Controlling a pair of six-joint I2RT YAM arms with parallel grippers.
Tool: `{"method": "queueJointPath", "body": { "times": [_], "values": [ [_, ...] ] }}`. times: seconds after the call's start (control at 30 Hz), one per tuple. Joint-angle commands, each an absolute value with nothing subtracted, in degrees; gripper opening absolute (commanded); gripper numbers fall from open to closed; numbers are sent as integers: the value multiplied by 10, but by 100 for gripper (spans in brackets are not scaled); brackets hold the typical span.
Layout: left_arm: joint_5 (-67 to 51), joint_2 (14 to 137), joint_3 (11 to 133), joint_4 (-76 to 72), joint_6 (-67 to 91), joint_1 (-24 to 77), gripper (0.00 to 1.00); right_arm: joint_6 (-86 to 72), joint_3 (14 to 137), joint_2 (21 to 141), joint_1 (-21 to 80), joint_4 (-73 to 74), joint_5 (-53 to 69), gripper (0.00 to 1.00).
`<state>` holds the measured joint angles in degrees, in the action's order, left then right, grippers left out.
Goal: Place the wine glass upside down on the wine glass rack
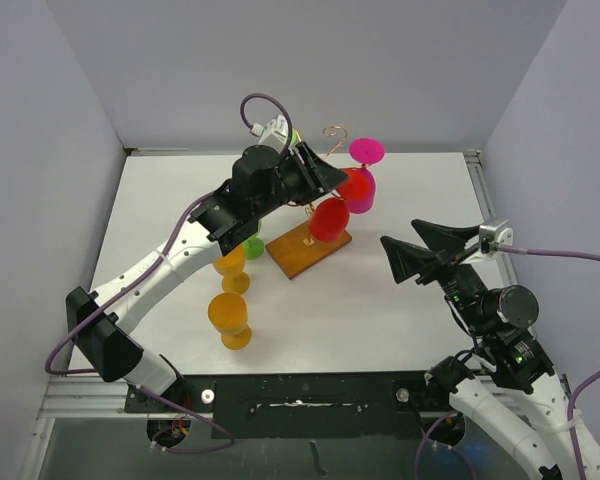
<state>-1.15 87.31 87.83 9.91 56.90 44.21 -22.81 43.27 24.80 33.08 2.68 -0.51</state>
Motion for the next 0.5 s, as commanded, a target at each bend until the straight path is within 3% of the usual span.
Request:
{"method": "queueJointPath", "body": {
  "times": [0.0,0.3,0.47],
  "values": [
    [25,864,897,140,524,429,40,-228,434,257,331,-8,-15,81],
    [26,855,889,162,515,429,39,-234,427,258,331,-16,-16,81],
    [18,842,870,150,529,429,33,-235,425,256,331,-18,-21,81]
  ]
}}
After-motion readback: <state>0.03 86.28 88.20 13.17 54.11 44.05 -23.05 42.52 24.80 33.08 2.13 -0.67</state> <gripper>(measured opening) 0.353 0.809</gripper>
